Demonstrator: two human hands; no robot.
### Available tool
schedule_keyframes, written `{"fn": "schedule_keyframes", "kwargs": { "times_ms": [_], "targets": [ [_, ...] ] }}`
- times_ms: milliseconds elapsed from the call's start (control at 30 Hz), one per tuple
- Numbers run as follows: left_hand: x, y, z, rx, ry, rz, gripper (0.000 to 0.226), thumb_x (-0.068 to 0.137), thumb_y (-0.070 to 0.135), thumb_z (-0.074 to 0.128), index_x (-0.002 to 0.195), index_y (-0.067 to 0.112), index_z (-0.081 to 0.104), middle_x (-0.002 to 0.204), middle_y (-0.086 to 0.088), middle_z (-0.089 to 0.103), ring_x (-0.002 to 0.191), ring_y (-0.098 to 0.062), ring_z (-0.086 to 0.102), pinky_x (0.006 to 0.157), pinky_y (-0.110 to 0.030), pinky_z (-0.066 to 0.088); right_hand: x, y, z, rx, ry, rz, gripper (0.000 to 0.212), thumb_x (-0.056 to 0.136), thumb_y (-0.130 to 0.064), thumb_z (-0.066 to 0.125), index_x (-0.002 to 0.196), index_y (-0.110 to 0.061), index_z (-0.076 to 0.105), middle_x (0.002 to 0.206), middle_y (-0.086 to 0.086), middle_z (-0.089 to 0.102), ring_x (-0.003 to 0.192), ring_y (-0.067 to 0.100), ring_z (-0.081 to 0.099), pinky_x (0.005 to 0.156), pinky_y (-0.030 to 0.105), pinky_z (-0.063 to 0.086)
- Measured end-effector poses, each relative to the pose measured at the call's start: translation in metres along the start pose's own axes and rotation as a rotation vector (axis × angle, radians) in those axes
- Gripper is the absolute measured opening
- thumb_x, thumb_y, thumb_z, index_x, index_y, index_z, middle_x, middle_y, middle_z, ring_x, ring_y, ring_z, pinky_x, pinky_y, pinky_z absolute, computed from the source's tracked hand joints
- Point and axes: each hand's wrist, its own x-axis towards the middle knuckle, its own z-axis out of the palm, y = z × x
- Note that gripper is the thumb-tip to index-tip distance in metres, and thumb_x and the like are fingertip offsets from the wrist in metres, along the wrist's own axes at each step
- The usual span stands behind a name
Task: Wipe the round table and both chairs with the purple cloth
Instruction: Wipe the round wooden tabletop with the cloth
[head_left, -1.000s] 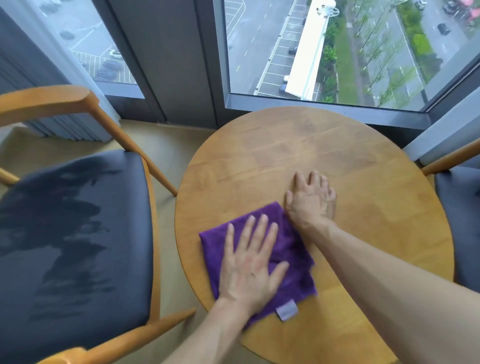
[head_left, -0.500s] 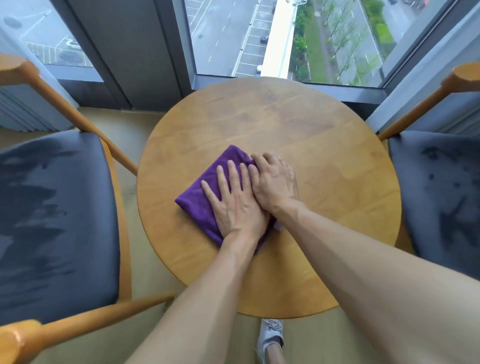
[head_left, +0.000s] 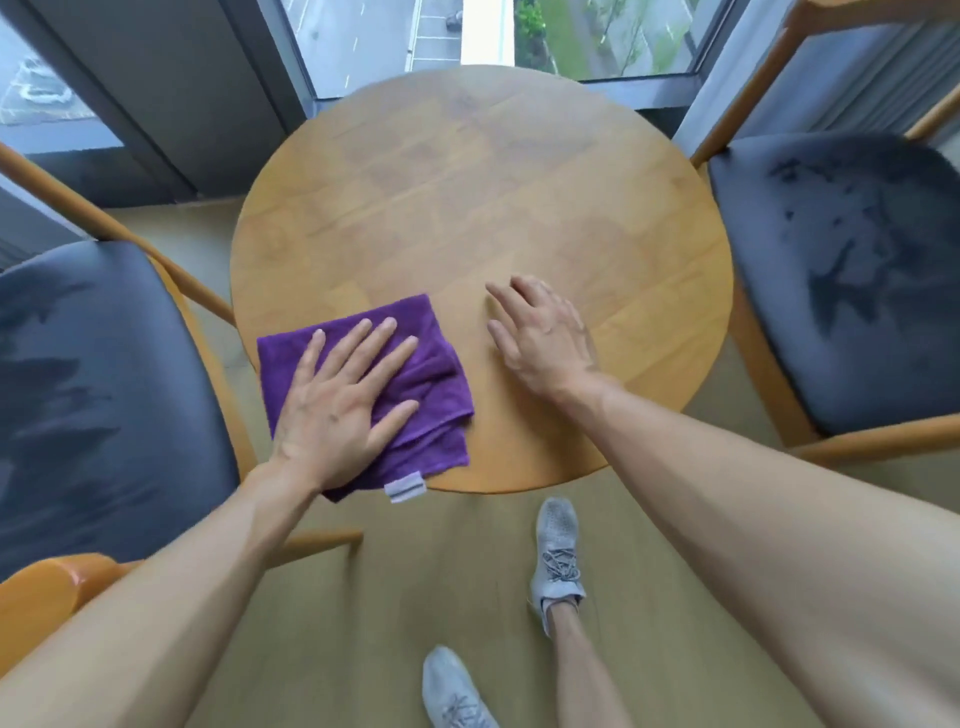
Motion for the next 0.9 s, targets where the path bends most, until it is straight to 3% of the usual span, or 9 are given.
{"fn": "schedule_keyframes", "kwargs": {
  "times_ms": [167, 267, 367, 433, 500, 600, 733, 800, 900],
  "targets": [
    [0.024, 0.033, 0.003, -0.071, 0.046, -0.557, 0.067, 0.098, 0.055, 0.025, 0.158, 0.024, 0.024, 0.167, -0.005, 0.018, 0.154, -0.025, 0.011, 0.121, -0.059, 0.005, -0.014, 0.018, -0.004, 0.025, 0.033, 0.014, 0.047, 0.101, -0.036, 0.045, 0.147, -0.025, 0.045, 0.147, 0.007, 0.044, 0.137, 0.025, 0.040, 0.112, 0.039, 0.032],
    [0.039, 0.105, 0.007, -0.138, 0.067, -0.710, 0.069, 0.100, 0.050, 0.034, 0.159, 0.016, 0.021, 0.166, -0.011, 0.015, 0.153, -0.033, 0.009, 0.118, -0.067, 0.004, -0.019, 0.030, -0.007, 0.060, 0.064, 0.049, 0.047, 0.102, -0.035, 0.043, 0.147, -0.024, 0.045, 0.150, 0.008, 0.043, 0.138, 0.026, 0.040, 0.112, 0.040, 0.033],
    [0.051, 0.185, 0.014, -0.137, 0.051, -0.587, 0.070, 0.098, 0.048, 0.030, 0.160, 0.017, 0.016, 0.167, -0.011, 0.010, 0.154, -0.034, 0.003, 0.117, -0.067, 0.001, -0.022, 0.041, -0.015, 0.133, 0.120, 0.090, 0.045, 0.103, -0.033, 0.044, 0.146, -0.022, 0.048, 0.150, 0.009, 0.043, 0.134, 0.028, 0.045, 0.111, 0.040, 0.035],
    [0.059, 0.231, 0.019, -0.093, -0.009, -0.385, 0.073, 0.096, 0.049, 0.025, 0.161, 0.020, 0.007, 0.168, -0.007, 0.002, 0.154, -0.033, -0.007, 0.117, -0.066, -0.004, -0.021, 0.051, -0.024, 0.207, 0.163, 0.133, 0.043, 0.102, -0.032, 0.047, 0.144, -0.023, 0.051, 0.149, 0.007, 0.044, 0.130, 0.028, 0.048, 0.108, 0.039, 0.039],
    [0.065, 0.253, 0.020, -0.045, -0.074, -0.133, 0.075, 0.095, 0.054, 0.029, 0.161, 0.025, 0.008, 0.168, -0.005, 0.007, 0.154, -0.033, -0.009, 0.116, -0.066, -0.006, -0.015, 0.064, -0.033, 0.194, 0.184, 0.185, 0.042, 0.101, -0.032, 0.048, 0.142, -0.025, 0.051, 0.148, 0.005, 0.045, 0.129, 0.027, 0.049, 0.106, 0.039, 0.041],
    [0.068, 0.223, 0.015, -0.073, -0.039, 0.125, 0.067, 0.095, 0.059, 0.032, 0.155, 0.031, 0.031, 0.165, 0.000, 0.024, 0.155, -0.025, 0.007, 0.121, -0.059, 0.001, 0.000, 0.078, -0.042, 0.098, 0.180, 0.248, 0.042, 0.100, -0.034, 0.048, 0.141, -0.026, 0.052, 0.145, 0.004, 0.046, 0.127, 0.027, 0.050, 0.101, 0.039, 0.042],
    [0.071, 0.122, 0.009, -0.004, -0.028, 0.333, 0.066, 0.096, 0.065, 0.031, 0.156, 0.038, 0.027, 0.166, 0.005, 0.019, 0.154, -0.017, 0.012, 0.124, -0.051, 0.007, 0.026, 0.073, -0.040, 0.037, 0.182, 0.238, 0.038, 0.099, -0.032, 0.049, 0.136, -0.023, 0.055, 0.138, 0.008, 0.050, 0.123, 0.031, 0.049, 0.102, 0.043, 0.042],
    [0.079, 0.071, 0.004, 0.012, -0.017, 0.216, 0.066, 0.096, 0.066, 0.029, 0.156, 0.039, 0.026, 0.166, 0.006, 0.018, 0.154, -0.016, 0.012, 0.124, -0.050, 0.009, 0.041, 0.066, -0.038, 0.020, 0.160, 0.225, 0.038, 0.098, -0.034, 0.050, 0.135, -0.025, 0.055, 0.139, 0.007, 0.050, 0.125, 0.031, 0.047, 0.103, 0.042, 0.039],
    [0.095, 0.001, -0.004, 0.001, 0.009, -0.159, 0.070, 0.093, 0.067, 0.021, 0.157, 0.038, 0.025, 0.167, 0.002, 0.017, 0.154, -0.018, 0.012, 0.124, -0.048, 0.007, 0.063, 0.060, -0.035, -0.025, 0.110, 0.204, 0.043, 0.098, -0.038, 0.048, 0.140, -0.030, 0.051, 0.146, 0.004, 0.044, 0.133, 0.026, 0.041, 0.107, 0.041, 0.032]
  ]
}}
